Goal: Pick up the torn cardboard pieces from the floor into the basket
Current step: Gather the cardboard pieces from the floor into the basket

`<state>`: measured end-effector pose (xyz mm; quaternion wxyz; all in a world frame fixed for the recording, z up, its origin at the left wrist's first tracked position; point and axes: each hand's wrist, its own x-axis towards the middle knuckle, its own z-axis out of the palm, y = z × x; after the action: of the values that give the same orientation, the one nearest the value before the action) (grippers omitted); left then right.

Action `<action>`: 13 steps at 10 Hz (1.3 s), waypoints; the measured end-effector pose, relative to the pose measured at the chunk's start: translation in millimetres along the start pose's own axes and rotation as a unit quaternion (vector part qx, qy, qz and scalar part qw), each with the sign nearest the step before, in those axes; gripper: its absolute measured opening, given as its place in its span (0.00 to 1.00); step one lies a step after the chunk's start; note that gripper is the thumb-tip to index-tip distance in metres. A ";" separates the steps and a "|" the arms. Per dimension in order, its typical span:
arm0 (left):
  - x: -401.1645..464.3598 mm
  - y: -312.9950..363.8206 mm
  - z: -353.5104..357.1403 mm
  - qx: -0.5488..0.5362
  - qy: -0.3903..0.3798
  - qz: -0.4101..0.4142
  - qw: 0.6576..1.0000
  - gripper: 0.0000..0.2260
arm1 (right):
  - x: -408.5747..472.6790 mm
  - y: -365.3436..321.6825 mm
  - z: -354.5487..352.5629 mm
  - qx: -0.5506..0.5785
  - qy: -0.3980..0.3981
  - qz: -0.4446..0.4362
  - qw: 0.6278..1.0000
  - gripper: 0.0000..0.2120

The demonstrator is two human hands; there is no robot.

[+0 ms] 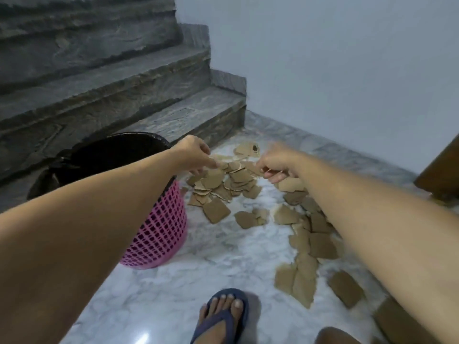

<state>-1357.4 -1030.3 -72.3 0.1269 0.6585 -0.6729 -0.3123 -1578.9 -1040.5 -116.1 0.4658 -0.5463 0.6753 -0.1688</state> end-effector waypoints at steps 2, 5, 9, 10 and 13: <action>60.7 -7.1 99.1 0.051 -0.081 -0.032 0.995 0.11 | 22.9 99.3 -17.4 0.010 0.032 0.111 0.993 0.07; 145.2 -81.4 194.7 0.189 -0.149 -0.066 0.968 0.19 | 54.4 213.8 -12.5 -0.012 0.076 0.287 0.955 0.32; 200.9 -137.0 238.9 0.103 -0.002 -0.238 0.966 0.47 | 143.0 233.3 68.3 -0.074 0.214 0.350 0.909 0.58; 204.2 -143.0 238.0 0.093 -0.007 -0.259 0.961 0.54 | 158.8 229.1 67.5 -0.080 0.203 0.338 0.916 0.62; 227.9 -155.9 227.5 0.051 0.059 -0.292 0.953 0.55 | 202.2 229.4 15.6 -0.157 0.280 0.284 0.904 0.40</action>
<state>-1387.0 -1183.0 -394.5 0.0359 0.8488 -0.4581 -0.2614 -1693.2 -1137.7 -383.0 0.1941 -0.3276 0.9222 -0.0677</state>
